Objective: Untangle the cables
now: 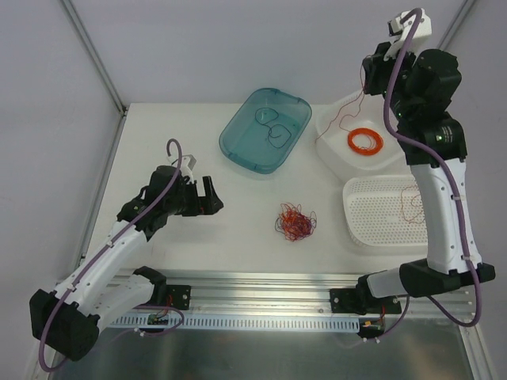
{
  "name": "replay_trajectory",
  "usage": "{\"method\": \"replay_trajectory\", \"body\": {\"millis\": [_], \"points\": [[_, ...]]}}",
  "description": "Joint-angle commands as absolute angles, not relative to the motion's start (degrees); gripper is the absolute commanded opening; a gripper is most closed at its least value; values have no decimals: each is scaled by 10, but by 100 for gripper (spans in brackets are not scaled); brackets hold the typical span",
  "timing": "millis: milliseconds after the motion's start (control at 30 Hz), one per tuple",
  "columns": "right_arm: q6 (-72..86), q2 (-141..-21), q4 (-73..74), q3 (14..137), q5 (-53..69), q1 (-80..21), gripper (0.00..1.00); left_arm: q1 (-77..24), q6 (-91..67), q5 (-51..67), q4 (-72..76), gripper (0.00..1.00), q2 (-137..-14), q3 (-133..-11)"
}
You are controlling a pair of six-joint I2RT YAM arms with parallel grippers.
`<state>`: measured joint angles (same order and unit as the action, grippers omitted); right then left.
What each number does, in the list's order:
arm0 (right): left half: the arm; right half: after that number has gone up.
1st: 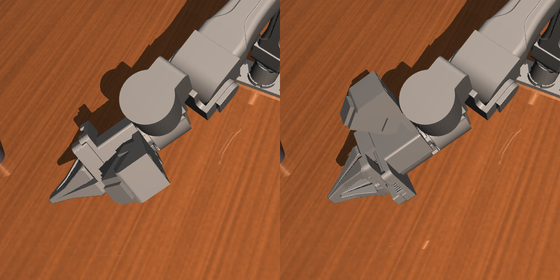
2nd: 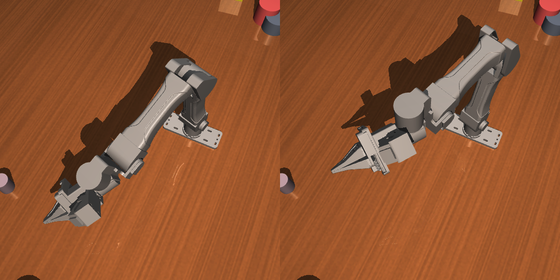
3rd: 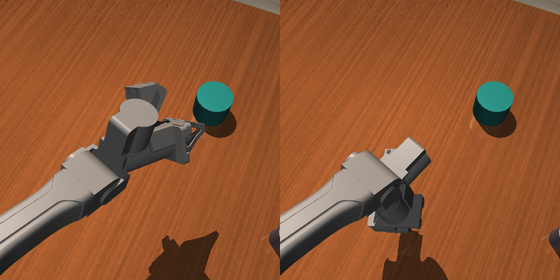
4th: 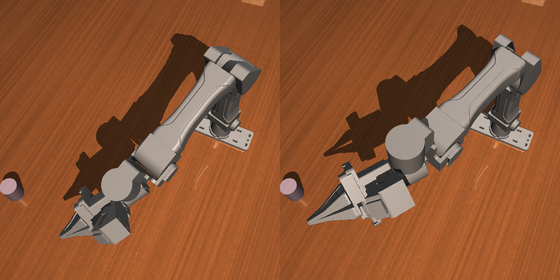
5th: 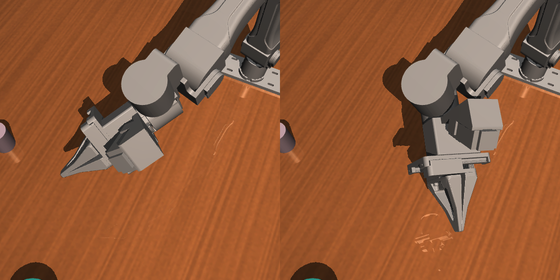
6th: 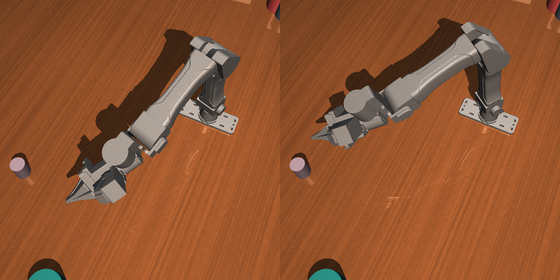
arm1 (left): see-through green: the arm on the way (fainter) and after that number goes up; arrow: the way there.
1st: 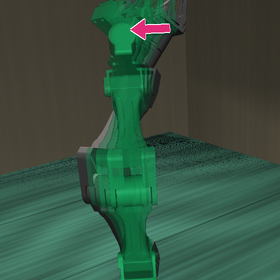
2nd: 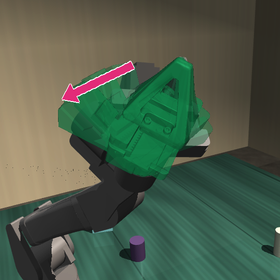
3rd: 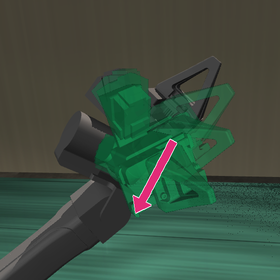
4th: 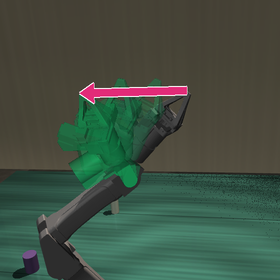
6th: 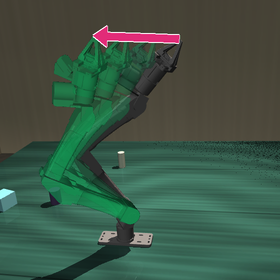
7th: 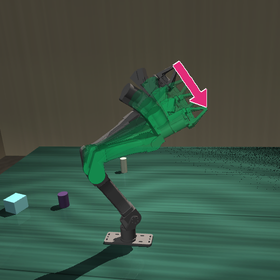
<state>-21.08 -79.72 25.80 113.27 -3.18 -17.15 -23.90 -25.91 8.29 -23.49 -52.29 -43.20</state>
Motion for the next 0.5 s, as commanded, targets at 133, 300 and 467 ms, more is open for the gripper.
{"method": "replay_trajectory", "body": {"millis": [133, 300, 467], "points": [[-203, -893, 189, 1190, -3, -42, 1, -236, -245, 105, -227, 96, -559, -430], [-157, -948, 163, 1180, 43, 15, 1, -236, -251, 119, -226, 97, -581, -432], [-102, -981, 106, 1091, 75, 54, 1, -237, -258, 120, -226, 97, -593, -430]]}}
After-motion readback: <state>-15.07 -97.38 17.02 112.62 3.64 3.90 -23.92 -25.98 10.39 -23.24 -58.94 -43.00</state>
